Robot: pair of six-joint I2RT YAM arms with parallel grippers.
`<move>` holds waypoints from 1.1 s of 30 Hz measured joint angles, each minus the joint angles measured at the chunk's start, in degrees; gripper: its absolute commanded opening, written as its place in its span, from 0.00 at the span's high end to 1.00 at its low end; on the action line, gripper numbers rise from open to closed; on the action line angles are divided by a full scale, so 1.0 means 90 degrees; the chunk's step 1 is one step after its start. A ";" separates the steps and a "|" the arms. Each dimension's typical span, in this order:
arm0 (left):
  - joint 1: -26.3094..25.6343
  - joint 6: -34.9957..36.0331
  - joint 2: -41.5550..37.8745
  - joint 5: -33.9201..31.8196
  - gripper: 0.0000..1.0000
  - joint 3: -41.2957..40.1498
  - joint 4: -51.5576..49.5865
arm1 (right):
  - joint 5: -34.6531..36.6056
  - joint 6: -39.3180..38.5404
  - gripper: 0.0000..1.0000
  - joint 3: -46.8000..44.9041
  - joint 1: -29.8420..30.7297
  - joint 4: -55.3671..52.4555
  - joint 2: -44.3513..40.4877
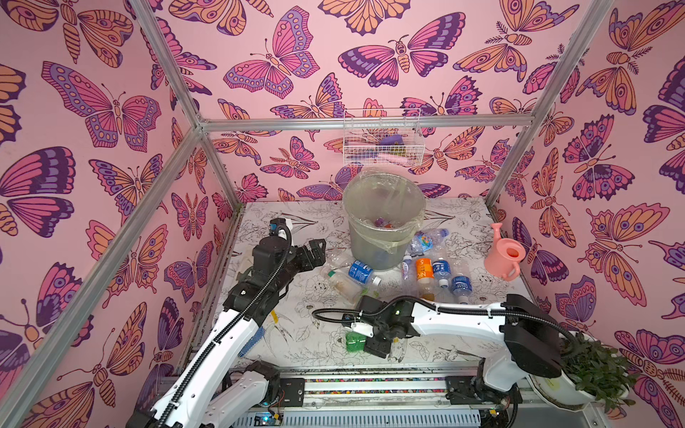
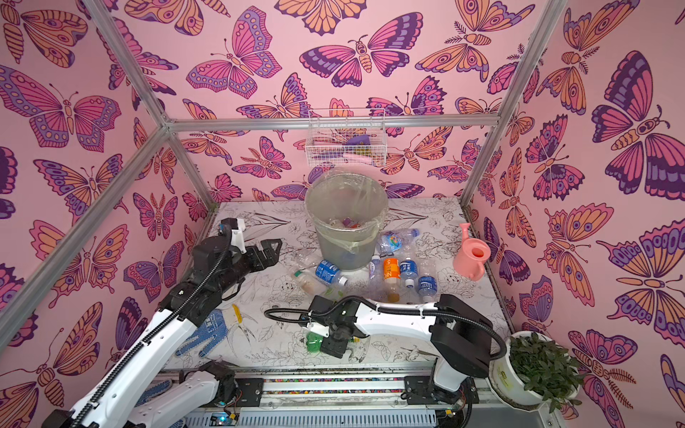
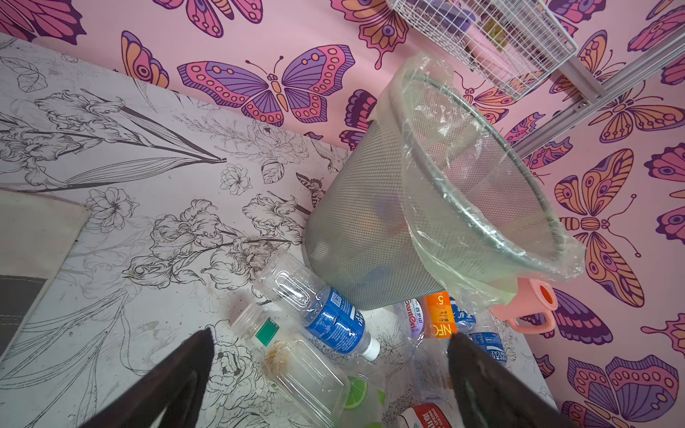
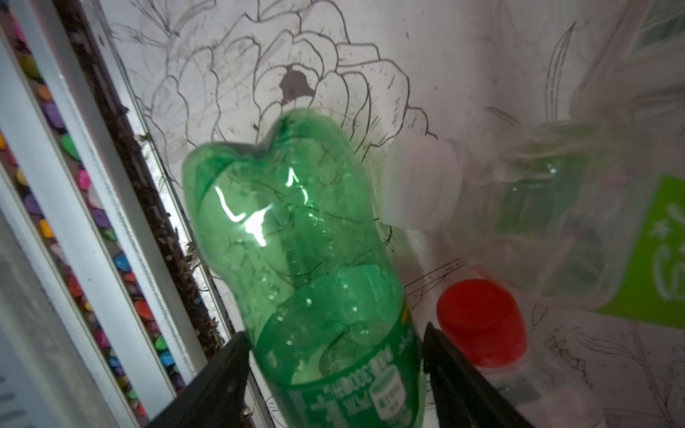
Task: Throw the plastic bottles in the bin
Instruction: Pick up the plastic bottle from the bottom-center of the table.
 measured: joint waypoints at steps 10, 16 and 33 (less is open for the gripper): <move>0.0046 -0.0017 -0.0051 0.0002 0.00 -0.0036 -0.0002 | 0.0474 0.0005 0.34 0.0143 0.0027 0.0000 0.0474; 0.0068 -0.0017 -0.0085 0.0024 0.00 -0.0087 -0.0002 | 0.0617 0.0036 0.48 0.0182 0.0041 0.0010 0.0525; 0.0090 -0.0017 -0.0138 0.0029 0.00 -0.0102 -0.0002 | 0.0556 0.0058 1.00 0.0780 0.0046 -0.0471 0.0719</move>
